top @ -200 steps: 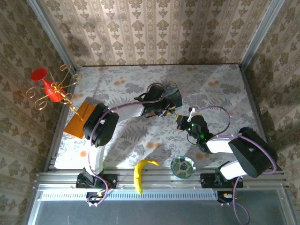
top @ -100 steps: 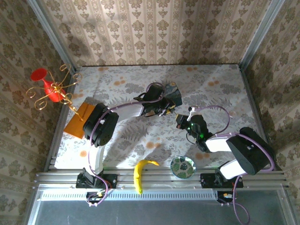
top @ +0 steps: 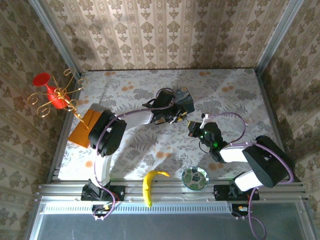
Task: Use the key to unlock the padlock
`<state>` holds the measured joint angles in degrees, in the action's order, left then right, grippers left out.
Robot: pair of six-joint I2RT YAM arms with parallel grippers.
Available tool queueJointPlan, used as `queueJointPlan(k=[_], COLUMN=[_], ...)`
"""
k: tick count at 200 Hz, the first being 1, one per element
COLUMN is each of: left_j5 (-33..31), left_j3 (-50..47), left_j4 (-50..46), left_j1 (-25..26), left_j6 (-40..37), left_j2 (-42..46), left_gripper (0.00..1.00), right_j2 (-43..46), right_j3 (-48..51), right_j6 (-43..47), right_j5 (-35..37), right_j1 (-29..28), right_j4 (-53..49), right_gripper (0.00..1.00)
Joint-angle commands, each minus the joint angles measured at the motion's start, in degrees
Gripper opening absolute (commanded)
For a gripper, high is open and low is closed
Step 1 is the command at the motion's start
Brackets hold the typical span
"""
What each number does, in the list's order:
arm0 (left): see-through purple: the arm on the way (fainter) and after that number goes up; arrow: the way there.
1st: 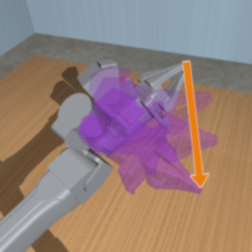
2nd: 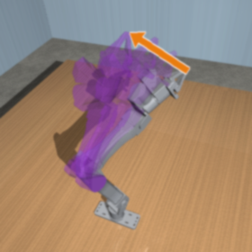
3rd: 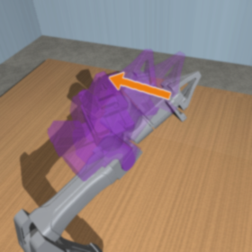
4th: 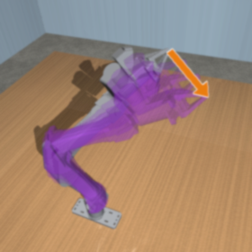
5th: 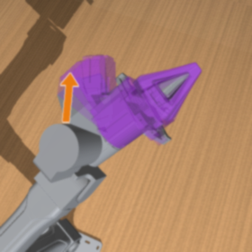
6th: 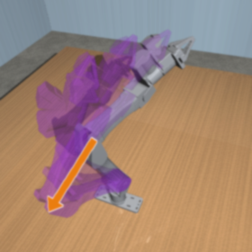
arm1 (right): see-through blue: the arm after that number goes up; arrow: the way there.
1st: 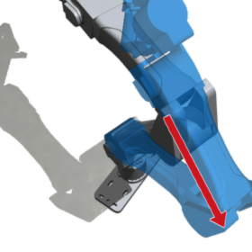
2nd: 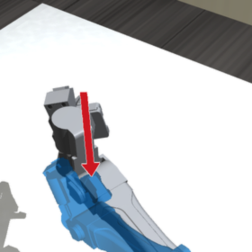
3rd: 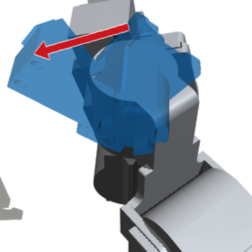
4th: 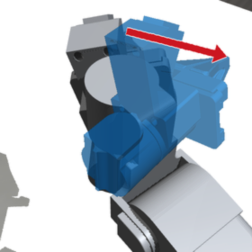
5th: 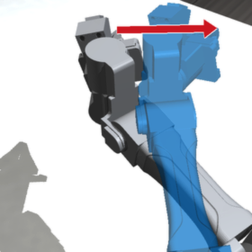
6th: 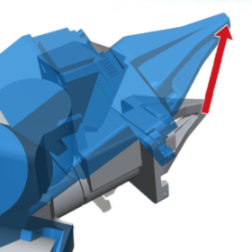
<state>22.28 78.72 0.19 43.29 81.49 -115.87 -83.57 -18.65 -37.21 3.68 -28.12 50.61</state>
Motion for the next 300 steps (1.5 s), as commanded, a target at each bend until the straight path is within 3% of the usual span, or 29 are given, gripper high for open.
queueJointPlan(k=[1, 231, 300], left_j5=[3.8, 4.7, 5.3], left_j3=[-1.1, -1.3, -0.3], left_j4=[-0.6, 0.9, -1.3], left_j1=[0.2, 0.3, 1.0], left_j6=[2.9, 3.3, 2.0], left_j2=[-0.3, -0.4, -0.8], left_gripper=[0.0, 0.0, 0.0], right_j2=[1.7, -2.7, -1.9], right_j3=[0.3, -2.1, -5.7], right_j6=[1.3, -2.5, -4.6], right_j5=[-0.5, 0.4, -3.5], right_j1=[0.2, 1.0, 3.0], right_j4=[1.8, 3.2, -0.8], right_gripper=[0.0, 0.0, 0.0])
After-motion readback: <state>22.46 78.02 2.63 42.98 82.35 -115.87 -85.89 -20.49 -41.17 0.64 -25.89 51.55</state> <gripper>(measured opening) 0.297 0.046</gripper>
